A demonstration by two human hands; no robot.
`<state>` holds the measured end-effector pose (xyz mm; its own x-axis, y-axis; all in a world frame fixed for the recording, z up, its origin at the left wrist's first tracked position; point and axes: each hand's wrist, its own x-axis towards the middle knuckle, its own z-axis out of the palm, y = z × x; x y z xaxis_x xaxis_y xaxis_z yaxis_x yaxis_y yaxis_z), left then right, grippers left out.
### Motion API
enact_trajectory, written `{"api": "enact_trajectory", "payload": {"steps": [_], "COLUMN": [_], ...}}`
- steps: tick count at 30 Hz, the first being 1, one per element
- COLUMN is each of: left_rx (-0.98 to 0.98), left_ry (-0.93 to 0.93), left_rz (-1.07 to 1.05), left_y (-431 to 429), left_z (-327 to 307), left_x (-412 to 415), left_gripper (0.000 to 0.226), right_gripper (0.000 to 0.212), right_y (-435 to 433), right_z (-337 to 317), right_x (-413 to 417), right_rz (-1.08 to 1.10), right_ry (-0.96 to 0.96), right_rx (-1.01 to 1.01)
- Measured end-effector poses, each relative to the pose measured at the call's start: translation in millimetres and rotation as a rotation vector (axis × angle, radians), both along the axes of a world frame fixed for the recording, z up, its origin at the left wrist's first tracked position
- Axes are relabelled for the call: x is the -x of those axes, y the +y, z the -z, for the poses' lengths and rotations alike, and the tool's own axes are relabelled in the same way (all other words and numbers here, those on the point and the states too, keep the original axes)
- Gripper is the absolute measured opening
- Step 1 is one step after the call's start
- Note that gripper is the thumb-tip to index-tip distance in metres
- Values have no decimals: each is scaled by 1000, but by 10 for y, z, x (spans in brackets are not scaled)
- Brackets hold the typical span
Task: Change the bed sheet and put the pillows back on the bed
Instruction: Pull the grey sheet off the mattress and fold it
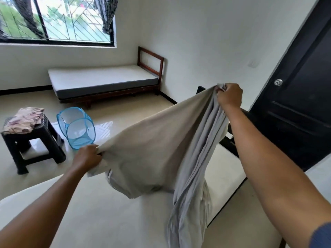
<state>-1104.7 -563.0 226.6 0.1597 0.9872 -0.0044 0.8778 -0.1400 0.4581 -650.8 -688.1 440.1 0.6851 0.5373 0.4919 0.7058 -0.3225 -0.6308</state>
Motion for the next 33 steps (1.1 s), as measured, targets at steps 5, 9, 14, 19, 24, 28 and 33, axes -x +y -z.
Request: {"api": "enact_trajectory", "payload": {"steps": [5, 9, 14, 19, 24, 28, 33], "left_rx": [18, 65, -31, -91, -15, -46, -135], "left_ry": [-243, -264, -234, -109, -192, -1032, -1271], "left_rz": [88, 268, 506, 677, 666, 655, 599], "left_y": [-205, -279, -258, -320, -163, -217, -106], "left_z": [-89, -638, -1528, -2198, -2455, -2732, -3150], "left_x": [-118, -438, -762, -901, -545, -454, -535], "left_gripper": [17, 14, 37, 25, 19, 13, 7], "right_gripper": [56, 30, 59, 22, 11, 12, 4], "right_y": [90, 243, 168, 259, 310, 266, 430], "right_z": [15, 83, 189, 259, -115, -823, -1514], "right_x": [187, 514, 1207, 1603, 1559, 1643, 1775], "right_rz": [-45, -326, -944, -1172, -1152, -1316, -1399], "right_ry": [-51, -69, -4, 135, -11, -6, 28], "right_rx": [13, 215, 606, 585, 570, 356, 81]}}
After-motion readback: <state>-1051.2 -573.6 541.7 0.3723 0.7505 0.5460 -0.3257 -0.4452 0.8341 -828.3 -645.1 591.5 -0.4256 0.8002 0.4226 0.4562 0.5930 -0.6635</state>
